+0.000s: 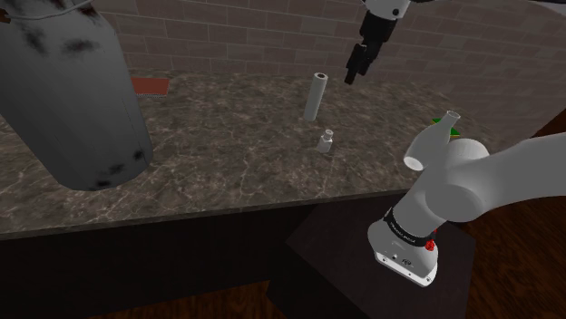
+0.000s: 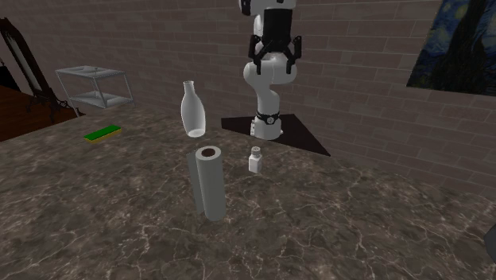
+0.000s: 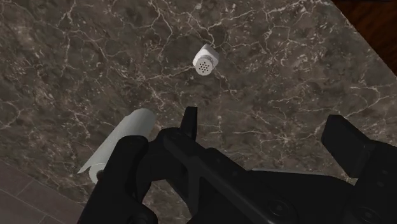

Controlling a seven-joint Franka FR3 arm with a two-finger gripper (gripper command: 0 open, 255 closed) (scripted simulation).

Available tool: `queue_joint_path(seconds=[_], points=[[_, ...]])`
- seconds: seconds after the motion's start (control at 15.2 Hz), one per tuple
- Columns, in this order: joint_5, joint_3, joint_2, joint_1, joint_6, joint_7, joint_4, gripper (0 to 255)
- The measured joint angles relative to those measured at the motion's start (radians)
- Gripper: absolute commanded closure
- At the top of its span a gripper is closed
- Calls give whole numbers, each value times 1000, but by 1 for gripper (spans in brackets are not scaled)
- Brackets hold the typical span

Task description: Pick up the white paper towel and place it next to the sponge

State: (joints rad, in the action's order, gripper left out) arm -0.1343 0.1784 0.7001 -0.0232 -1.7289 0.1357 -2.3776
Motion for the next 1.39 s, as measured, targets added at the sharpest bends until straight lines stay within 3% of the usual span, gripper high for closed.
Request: queue_joint_path(seconds=[0.66,1.06,1.39], points=[[-32,217,-299,-37,-213,361,120,0],[51,323,-531,-69,-305,601,262,0],[182,371,-754,-62,-347,815,421,0]])
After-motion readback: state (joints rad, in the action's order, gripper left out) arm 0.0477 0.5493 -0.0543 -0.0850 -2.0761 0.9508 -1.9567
